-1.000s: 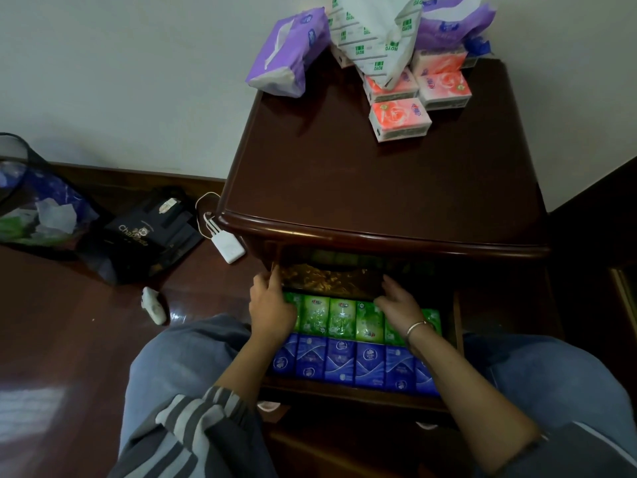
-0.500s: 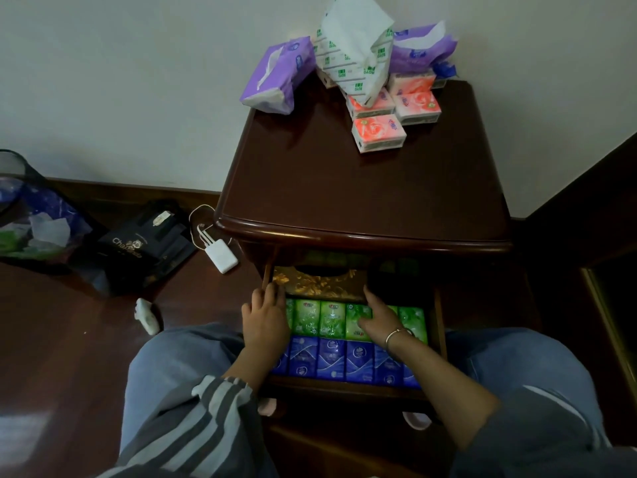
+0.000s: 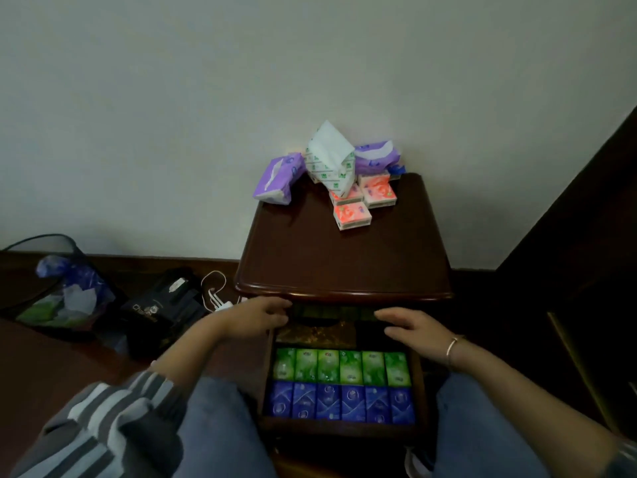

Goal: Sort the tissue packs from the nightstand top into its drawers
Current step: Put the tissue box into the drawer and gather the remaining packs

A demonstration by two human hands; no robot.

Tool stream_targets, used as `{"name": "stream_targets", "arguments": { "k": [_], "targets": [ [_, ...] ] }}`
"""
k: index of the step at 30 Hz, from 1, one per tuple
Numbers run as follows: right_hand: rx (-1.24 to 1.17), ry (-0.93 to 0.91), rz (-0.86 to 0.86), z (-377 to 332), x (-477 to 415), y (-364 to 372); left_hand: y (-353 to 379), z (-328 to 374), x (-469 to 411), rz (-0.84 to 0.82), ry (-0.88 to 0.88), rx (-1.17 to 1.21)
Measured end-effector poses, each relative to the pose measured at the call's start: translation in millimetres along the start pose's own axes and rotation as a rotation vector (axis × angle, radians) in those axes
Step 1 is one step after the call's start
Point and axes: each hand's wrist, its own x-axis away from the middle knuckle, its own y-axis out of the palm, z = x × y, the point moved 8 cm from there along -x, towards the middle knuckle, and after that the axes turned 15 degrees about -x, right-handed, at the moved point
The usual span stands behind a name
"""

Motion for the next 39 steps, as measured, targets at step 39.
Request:
{"name": "stream_targets", "arguments": {
  "k": [39],
  "targets": [
    [-0.911, -0.184, 0.382, -97.7, -97.4, -95.2, -125.4, -61.2, -119.1, 0.675, -0.445, 0.699]
  ]
}}
